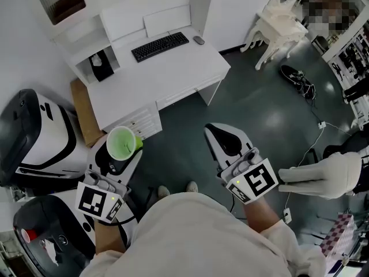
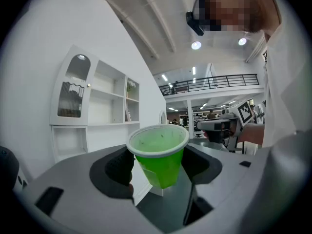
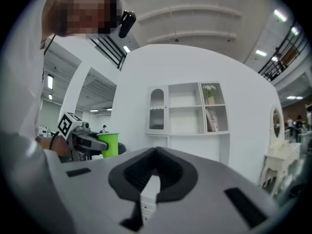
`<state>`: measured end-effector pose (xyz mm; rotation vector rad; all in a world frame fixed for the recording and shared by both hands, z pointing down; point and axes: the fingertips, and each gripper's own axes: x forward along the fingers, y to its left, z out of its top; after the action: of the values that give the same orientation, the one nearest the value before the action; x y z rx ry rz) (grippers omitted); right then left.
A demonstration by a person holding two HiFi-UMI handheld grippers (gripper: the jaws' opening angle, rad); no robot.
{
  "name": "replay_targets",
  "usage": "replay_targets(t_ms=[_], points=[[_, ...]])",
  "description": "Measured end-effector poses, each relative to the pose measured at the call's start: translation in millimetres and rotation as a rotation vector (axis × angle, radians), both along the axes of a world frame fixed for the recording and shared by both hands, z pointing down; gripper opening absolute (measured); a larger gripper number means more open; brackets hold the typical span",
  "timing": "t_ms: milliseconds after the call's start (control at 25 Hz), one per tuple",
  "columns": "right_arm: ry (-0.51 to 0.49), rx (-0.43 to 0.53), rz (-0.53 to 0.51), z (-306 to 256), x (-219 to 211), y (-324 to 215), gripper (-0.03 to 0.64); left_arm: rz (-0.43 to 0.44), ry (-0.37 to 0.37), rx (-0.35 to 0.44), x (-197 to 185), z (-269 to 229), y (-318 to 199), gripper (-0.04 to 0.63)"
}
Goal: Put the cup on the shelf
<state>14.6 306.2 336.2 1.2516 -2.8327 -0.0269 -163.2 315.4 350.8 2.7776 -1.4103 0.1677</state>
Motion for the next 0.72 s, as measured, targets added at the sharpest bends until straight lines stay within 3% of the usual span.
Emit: replay_targets(t_ms=[720], points=[[-0.02, -0.019, 0.005, 8, 26, -16, 0.005, -0.002, -0.009, -0.019, 25, 6, -18, 0.305]])
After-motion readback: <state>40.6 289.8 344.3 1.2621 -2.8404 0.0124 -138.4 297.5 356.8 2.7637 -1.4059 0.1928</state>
